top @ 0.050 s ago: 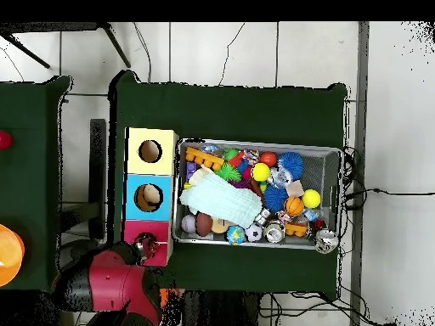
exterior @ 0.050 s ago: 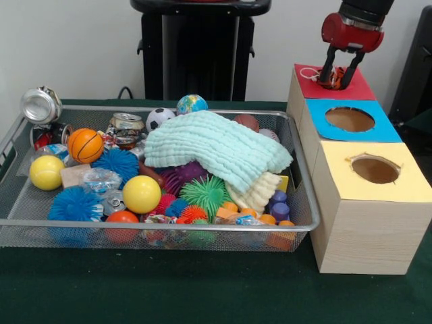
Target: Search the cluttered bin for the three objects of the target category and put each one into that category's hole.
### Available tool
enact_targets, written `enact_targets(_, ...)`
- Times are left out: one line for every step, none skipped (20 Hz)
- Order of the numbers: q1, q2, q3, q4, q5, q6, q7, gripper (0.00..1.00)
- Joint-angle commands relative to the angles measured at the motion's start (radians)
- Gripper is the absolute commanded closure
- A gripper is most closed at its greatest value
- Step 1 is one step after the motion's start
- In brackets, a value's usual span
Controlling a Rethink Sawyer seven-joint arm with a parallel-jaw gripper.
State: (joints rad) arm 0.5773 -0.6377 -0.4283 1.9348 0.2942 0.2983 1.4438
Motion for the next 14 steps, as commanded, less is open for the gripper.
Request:
enact_targets(0.022, 0.026, 0.036, 0.009, -0.065, 0.148, 0.166, 0.0)
enact_targets(0.025, 0.026, 0.035, 0.009, -0.063, 0.135, 0.168, 0.0)
enact_targets(0.027, 0.028, 0.034, 0.007, -0.063, 0.131, 0.168, 0.0)
enact_targets(0.034, 0.026, 0.029, 0.008, -0.063, 0.124, 0.17, 0.0)
enact_targets(0.039, 0.027, 0.025, 0.009, -0.065, 0.121, 0.169, 0.0)
enact_targets(0.043, 0.027, 0.021, 0.009, -0.066, 0.118, 0.169, 0.0)
enact_targets(0.044, 0.026, 0.02, 0.012, -0.066, 0.115, 0.168, 0.0)
enact_targets(0.047, 0.023, 0.017, 0.015, -0.067, 0.114, 0.166, 0.0)
enact_targets(0.048, 0.021, 0.016, 0.017, -0.067, 0.114, 0.164, 0.0)
enact_targets(0.049, 0.019, 0.014, 0.015, -0.067, 0.124, 0.163, 0.0)
enact_targets(0.05, 0.018, 0.013, 0.017, -0.066, 0.125, 0.163, 0.0)
enact_targets(0.051, 0.017, 0.012, 0.015, -0.067, 0.131, 0.161, 0.0)
enact_targets(0.054, 0.015, 0.009, 0.015, -0.067, 0.134, 0.161, 0.0)
enact_targets(0.058, 0.008, 0.003, 0.013, -0.069, 0.145, 0.16, 0.0)
